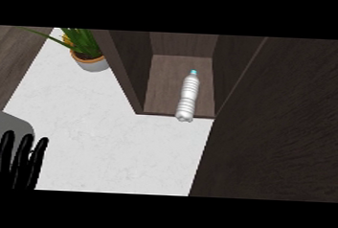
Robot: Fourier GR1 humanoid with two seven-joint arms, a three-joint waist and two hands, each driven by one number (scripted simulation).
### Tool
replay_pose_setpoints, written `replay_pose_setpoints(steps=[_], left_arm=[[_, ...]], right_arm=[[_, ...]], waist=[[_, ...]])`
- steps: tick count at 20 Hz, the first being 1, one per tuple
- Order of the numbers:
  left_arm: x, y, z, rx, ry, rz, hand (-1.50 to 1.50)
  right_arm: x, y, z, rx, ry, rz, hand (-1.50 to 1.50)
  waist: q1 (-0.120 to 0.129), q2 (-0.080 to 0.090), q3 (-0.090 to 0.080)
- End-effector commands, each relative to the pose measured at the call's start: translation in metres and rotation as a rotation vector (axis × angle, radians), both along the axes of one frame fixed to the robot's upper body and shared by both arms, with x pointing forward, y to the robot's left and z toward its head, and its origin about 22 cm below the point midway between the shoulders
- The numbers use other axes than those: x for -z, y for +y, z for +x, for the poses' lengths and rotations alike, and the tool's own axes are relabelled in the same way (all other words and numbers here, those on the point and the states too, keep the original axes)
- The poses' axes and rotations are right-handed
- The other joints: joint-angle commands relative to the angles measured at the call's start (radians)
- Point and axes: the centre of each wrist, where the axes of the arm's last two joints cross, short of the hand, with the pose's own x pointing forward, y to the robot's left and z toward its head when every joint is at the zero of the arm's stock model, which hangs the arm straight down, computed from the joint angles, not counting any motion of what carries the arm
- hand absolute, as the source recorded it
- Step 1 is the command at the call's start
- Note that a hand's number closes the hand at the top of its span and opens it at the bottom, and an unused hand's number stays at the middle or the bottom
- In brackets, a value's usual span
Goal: Pick up the bottled water, place it into the cabinet and close the cabinet
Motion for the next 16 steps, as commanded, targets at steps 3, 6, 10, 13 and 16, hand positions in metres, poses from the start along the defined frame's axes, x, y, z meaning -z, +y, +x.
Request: replay_pose_setpoints(steps=[3, 6, 10, 13, 16], left_arm=[[-0.004, 0.03, -0.021, -0.004, 0.01, -0.004, -1.5], [-0.013, 0.033, -0.03, 0.025, 0.004, -0.01, -1.5], [-0.019, 0.05, -0.035, 0.02, -0.009, -0.012, -1.5], [-0.006, 0.062, -0.037, 0.015, 0.011, -0.004, -1.5], [-0.008, 0.065, -0.038, 0.025, 0.003, -0.009, -1.5]], right_arm=[[-0.022, 0.046, -0.009, -0.148, -0.03, 0.112, 1.5], [-0.027, 0.052, -0.006, -0.162, -0.033, 0.106, 1.5], [-0.029, 0.055, 0.0, -0.145, -0.015, 0.129, 1.5], [-0.026, 0.06, 0.009, -0.142, 0.03, 0.164, 1.5], [-0.027, 0.069, 0.028, -0.127, 0.034, 0.173, 1.5]], waist=[[0.014, -0.009, -0.005], [0.027, -0.009, -0.006], [0.038, -0.007, -0.006], [0.047, -0.002, -0.007], [0.046, 0.002, -0.005]])
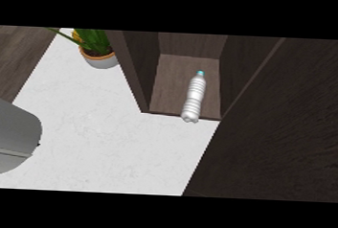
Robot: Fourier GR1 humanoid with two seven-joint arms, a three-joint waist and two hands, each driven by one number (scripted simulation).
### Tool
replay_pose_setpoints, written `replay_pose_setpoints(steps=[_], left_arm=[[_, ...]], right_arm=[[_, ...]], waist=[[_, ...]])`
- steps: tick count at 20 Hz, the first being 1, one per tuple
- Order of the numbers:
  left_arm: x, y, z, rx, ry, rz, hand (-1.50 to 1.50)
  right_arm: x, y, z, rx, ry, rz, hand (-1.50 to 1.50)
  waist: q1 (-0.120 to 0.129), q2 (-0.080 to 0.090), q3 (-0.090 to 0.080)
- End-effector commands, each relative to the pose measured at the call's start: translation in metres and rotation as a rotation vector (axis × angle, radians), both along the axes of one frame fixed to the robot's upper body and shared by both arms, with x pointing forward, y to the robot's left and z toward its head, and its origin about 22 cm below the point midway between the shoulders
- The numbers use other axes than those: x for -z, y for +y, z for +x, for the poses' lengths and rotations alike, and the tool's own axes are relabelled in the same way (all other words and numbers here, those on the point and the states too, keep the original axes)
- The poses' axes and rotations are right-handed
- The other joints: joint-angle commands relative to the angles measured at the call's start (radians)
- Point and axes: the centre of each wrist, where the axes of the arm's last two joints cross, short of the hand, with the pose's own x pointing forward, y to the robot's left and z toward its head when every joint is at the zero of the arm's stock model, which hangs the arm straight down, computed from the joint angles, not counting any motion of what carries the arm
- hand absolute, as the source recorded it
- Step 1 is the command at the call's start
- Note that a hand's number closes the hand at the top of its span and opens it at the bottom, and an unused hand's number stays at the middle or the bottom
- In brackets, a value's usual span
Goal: Pick up the bottled water, place it into the cabinet and close the cabinet
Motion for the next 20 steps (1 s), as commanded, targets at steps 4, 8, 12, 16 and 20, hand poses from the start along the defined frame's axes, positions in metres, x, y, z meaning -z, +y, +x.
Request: replay_pose_setpoints(steps=[4, 8, 12, 16, 20], left_arm=[[0.0, 0.026, -0.009, -0.001, -0.02, -0.019, -1.5], [-0.008, 0.032, -0.022, 0.002, -0.024, -0.012, -1.5], [0.002, 0.053, -0.032, -0.027, -0.011, -0.029, -1.5], [-0.004, 0.052, -0.05, -0.012, -0.011, -0.048, -1.5], [-0.012, 0.072, -0.035, -0.008, -0.023, -0.022, -1.5]], right_arm=[[-0.02, 0.071, 0.022, -0.143, 0.038, 0.215, 1.5], [-0.033, 0.088, 0.05, -0.103, 0.078, 0.203, 1.5], [-0.047, 0.09, 0.083, -0.085, 0.085, 0.249, 1.5], [-0.049, 0.092, 0.115, -0.071, 0.133, 0.3, 1.5], [-0.055, 0.093, 0.162, -0.061, 0.143, 0.344, 1.5]], waist=[[-0.001, -0.002, -0.003], [0.003, -0.002, -0.002], [-0.014, -0.003, -0.001], [-0.014, -0.005, 0.001], [-0.029, 0.002, 0.001]])
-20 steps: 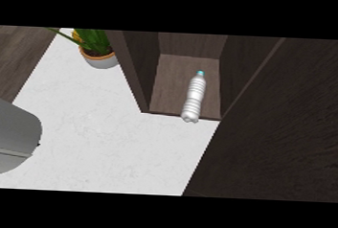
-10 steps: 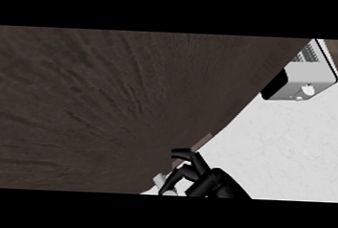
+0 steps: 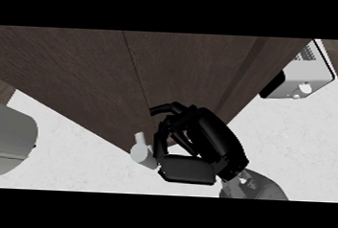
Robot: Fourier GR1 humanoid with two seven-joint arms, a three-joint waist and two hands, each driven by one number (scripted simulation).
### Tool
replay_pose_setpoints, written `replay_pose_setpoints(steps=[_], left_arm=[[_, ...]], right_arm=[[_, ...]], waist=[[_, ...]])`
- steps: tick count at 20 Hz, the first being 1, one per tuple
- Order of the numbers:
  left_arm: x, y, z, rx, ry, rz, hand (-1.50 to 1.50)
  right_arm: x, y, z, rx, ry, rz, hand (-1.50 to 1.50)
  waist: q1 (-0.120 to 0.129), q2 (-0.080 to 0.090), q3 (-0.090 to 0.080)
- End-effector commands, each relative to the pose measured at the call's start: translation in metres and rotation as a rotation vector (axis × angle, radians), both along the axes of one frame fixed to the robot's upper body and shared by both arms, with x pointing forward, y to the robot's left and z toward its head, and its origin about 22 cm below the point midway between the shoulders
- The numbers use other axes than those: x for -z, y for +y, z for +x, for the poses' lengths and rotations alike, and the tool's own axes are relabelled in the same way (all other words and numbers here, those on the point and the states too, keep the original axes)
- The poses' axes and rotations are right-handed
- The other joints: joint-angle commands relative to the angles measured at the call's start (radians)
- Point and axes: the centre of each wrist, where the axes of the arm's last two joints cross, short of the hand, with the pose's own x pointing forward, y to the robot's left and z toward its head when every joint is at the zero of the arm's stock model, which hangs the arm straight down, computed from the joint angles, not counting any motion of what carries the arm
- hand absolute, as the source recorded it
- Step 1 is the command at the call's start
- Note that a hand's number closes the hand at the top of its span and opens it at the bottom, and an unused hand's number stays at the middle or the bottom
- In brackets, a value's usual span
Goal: Pick up the bottled water, place it into the cabinet and close the cabinet
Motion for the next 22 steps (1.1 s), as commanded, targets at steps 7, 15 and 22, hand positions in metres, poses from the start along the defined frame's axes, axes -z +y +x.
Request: replay_pose_setpoints(steps=[7, 15, 22], left_arm=[[-0.006, 0.027, -0.032, -0.03, -0.016, -0.015, -1.5], [-0.022, 0.012, -0.032, -0.028, -0.009, -0.012, -1.5], [-0.016, 0.028, -0.034, 0.004, 0.009, -0.001, -1.5]], right_arm=[[-0.035, -0.017, 0.081, -0.008, -0.042, 0.115, 1.5], [-0.033, -0.03, 0.136, -0.069, -0.056, 0.072, 1.5], [-0.031, -0.003, 0.146, -0.082, -0.039, 0.065, 1.5]], waist=[[-0.007, -0.019, 0.003], [-0.018, -0.015, 0.004], [-0.011, -0.014, 0.003]])
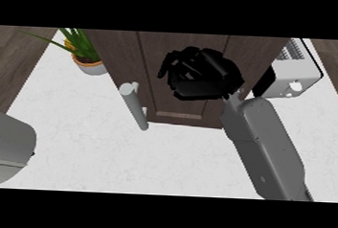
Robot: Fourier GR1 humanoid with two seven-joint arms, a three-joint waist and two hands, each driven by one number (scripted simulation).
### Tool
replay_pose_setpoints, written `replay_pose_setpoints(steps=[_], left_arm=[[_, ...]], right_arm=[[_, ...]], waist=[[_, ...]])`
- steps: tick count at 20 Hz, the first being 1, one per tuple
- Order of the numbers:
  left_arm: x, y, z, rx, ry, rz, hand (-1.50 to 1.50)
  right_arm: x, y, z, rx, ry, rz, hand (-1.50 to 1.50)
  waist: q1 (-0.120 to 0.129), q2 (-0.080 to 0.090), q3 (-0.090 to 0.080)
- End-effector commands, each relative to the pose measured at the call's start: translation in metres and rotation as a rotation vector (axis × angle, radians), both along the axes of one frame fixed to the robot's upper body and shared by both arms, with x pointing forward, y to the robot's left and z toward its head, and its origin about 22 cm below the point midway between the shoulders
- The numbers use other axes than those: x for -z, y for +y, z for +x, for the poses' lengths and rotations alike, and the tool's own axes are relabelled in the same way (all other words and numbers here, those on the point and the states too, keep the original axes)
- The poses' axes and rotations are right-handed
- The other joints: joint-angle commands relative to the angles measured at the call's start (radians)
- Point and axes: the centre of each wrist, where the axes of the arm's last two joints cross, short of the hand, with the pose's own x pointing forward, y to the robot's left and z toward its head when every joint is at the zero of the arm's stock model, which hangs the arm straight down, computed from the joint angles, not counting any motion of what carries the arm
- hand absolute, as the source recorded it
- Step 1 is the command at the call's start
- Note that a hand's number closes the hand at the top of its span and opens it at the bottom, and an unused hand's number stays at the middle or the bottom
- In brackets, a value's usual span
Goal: Pick up the bottled water, place it into the cabinet and close the cabinet
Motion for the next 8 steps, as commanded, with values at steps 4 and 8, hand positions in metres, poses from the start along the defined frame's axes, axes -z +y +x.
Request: replay_pose_setpoints(steps=[4, 8], left_arm=[[-0.002, -0.008, -0.003, 0.02, 0.002, -0.008, -1.5], [-0.002, -0.008, 0.0, 0.016, 0.013, -0.004, -1.5]], right_arm=[[-0.027, 0.029, 0.024, -0.021, 0.052, 0.041, 1.5], [-0.025, 0.029, 0.023, -0.008, 0.026, 0.045, 1.5]], waist=[[0.039, 0.028, -0.013], [0.034, 0.029, -0.013]])
